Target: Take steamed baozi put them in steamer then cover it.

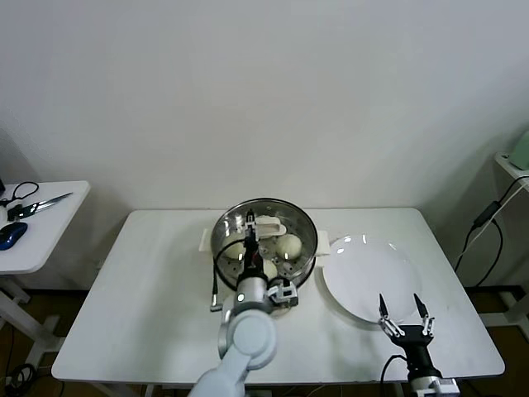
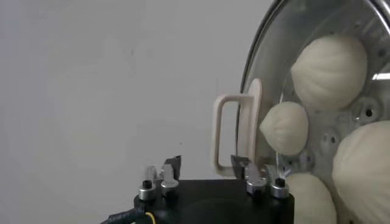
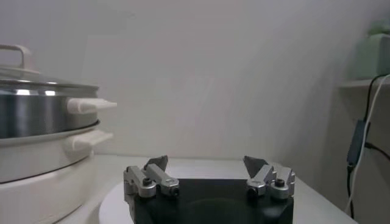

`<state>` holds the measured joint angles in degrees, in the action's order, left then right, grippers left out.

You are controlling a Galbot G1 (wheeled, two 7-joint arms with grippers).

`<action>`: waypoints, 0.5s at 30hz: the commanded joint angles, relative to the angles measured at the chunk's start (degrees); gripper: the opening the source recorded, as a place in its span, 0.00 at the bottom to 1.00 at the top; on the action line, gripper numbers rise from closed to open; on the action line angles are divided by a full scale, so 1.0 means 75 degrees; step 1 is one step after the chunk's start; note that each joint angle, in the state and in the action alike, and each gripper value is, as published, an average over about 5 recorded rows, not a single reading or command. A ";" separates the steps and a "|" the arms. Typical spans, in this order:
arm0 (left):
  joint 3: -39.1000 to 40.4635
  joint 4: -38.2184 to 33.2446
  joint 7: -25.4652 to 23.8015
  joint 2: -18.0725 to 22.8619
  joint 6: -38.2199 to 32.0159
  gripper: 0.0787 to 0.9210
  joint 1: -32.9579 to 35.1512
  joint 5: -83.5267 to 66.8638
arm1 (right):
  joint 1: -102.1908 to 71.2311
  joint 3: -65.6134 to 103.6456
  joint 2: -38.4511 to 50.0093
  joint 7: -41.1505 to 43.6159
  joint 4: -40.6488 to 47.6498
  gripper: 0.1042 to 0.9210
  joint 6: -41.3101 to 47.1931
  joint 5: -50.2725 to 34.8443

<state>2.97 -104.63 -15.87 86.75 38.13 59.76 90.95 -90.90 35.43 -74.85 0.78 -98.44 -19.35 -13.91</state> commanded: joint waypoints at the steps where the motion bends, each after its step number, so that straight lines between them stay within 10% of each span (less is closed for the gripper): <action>1: -0.0061 0.0082 0.0021 0.0056 -0.0069 0.64 -0.0123 -0.0048 | 0.0148 -0.0122 -0.0030 -0.0169 0.0038 0.88 0.0260 0.0291; 9: 0.0183 -0.1346 -0.0236 -0.0741 0.0141 0.87 0.0476 -0.1425 | 0.0215 -0.0225 -0.0060 -0.0382 -0.0023 0.88 0.0172 0.0016; 15: 0.0026 -0.2028 0.0981 -0.0860 -0.0572 0.88 0.0883 -0.3817 | 0.0205 -0.0214 -0.0093 -0.0325 0.0066 0.88 -0.0030 -0.0146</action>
<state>-1.30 -118.78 -7.62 81.09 30.99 67.57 60.99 -89.53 34.11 -75.36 -1.16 -98.21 -18.42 -13.37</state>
